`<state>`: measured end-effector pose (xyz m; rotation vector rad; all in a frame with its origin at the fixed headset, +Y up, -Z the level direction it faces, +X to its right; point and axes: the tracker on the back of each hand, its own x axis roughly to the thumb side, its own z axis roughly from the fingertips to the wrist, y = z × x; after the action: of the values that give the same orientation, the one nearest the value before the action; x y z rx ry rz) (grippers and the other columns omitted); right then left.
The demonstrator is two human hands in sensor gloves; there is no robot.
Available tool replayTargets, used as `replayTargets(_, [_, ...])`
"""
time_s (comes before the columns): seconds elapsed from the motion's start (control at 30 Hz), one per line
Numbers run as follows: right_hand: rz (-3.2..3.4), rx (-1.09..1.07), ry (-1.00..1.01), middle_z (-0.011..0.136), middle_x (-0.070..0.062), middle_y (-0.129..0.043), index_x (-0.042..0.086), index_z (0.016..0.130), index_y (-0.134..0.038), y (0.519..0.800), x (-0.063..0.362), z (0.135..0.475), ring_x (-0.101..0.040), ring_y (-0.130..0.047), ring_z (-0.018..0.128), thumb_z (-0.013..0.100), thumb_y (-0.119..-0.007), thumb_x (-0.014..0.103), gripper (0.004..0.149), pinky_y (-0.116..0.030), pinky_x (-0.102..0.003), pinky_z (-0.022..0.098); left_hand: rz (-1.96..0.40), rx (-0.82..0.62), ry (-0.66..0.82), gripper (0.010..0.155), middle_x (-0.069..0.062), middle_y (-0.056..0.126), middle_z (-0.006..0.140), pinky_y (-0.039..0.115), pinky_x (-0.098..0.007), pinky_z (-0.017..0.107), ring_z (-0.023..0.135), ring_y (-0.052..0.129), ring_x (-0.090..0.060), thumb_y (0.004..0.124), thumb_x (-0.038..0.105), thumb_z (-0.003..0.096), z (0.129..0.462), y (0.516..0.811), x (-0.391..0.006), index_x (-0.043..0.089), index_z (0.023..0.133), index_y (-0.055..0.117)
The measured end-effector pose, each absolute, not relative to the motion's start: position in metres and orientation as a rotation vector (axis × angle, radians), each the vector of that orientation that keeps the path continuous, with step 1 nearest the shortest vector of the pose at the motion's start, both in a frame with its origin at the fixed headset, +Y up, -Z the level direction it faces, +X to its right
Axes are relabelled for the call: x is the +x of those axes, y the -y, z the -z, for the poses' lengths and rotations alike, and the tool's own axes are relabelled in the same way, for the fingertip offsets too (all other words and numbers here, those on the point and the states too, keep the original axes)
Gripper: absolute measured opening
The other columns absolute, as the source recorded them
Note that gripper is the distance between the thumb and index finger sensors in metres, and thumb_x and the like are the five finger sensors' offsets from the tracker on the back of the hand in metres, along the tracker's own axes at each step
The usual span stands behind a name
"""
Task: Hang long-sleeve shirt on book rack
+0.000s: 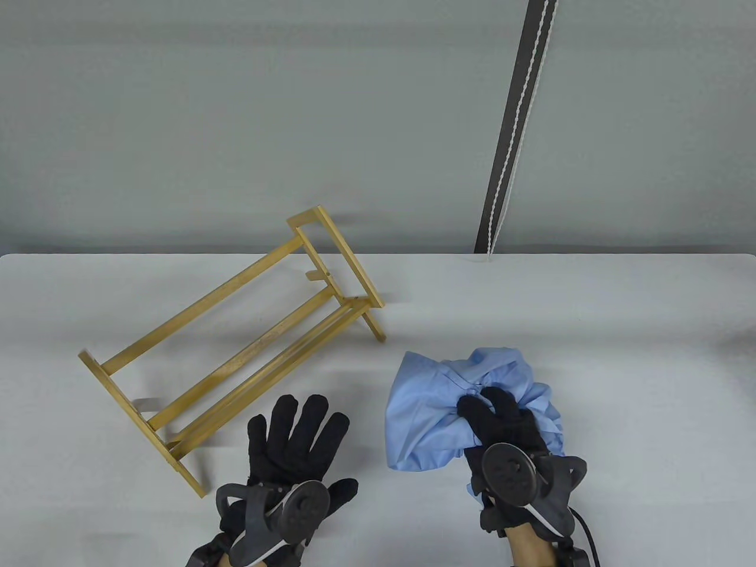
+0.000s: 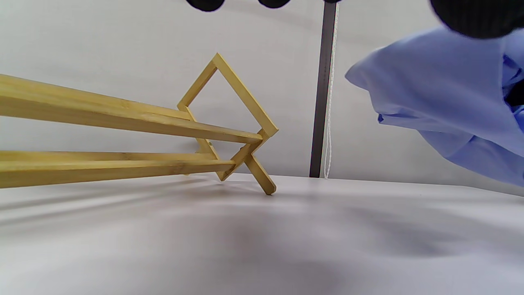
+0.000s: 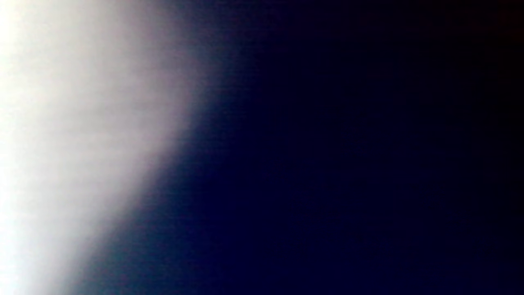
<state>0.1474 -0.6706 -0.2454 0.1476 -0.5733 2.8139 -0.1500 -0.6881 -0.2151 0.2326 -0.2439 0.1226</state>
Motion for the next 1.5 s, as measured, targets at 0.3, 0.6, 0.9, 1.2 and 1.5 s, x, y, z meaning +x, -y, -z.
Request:
replayTargets(0.3, [-2.759, 0.329, 0.555, 0.099, -0.008, -0.075, 0.038, 0.087, -0.075, 0.667, 0.111, 0.244, -0.03, -0.094, 0.066, 0.042, -0.098, 0.033, 0.05, -0.088, -0.034, 0.032, -0.134, 0.242, 0.248, 0.095, 0.011, 0.029, 0.13, 0.045, -0.068, 0.08, 0.12, 0.04, -0.037, 0.065, 0.081, 0.0256, 0.216, 0.687, -0.149, 0.054, 0.109, 0.028])
replayTargets(0.6, [-2.652, 0.526, 0.479, 0.1, -0.008, -0.075, 0.038, 0.087, -0.074, 0.665, 0.066, 0.243, -0.03, -0.093, 0.067, 0.042, -0.097, 0.034, 0.051, -0.088, -0.034, 0.032, -0.16, 0.252, 0.244, 0.102, 0.011, 0.028, 0.13, 0.046, -0.068, 0.08, 0.12, 0.044, -0.038, 0.066, 0.081, 0.0253, 0.218, 0.685, -0.151, 0.051, 0.108, 0.015])
replayTargets(0.9, [-2.496, 0.638, 0.427, 0.102, -0.01, -0.071, 0.036, 0.09, -0.071, 0.662, 0.04, 0.241, -0.031, -0.091, 0.07, 0.044, -0.095, 0.034, 0.053, -0.088, -0.035, 0.035, -0.201, 0.248, 0.231, 0.113, 0.006, 0.031, 0.13, 0.05, -0.067, 0.08, 0.118, 0.052, -0.039, 0.072, 0.079, 0.0234, 0.219, 0.684, -0.159, 0.043, 0.108, 0.006])
replayTargets(1.2, [-2.33, 0.701, 0.296, 0.107, -0.013, -0.064, 0.028, 0.101, -0.051, 0.664, 0.022, 0.239, -0.035, -0.087, 0.076, 0.048, -0.086, 0.033, 0.065, -0.086, -0.038, 0.04, -0.181, 0.244, 0.247, 0.13, -0.007, 0.036, 0.127, 0.055, -0.065, 0.08, 0.115, 0.062, -0.04, 0.079, 0.076, 0.018, 0.219, 0.685, -0.157, 0.024, 0.107, 0.0])
replayTargets(1.5, [-2.314, 0.779, 0.211, 0.111, -0.018, -0.048, 0.023, 0.104, -0.029, 0.669, -0.002, 0.233, -0.038, -0.083, 0.081, 0.05, -0.075, 0.033, 0.071, -0.083, -0.041, 0.044, -0.19, 0.252, 0.258, 0.131, -0.006, 0.055, 0.121, 0.055, -0.066, 0.08, 0.112, 0.072, -0.034, 0.083, 0.075, 0.0164, 0.218, 0.688, -0.163, 0.022, 0.109, 0.008])
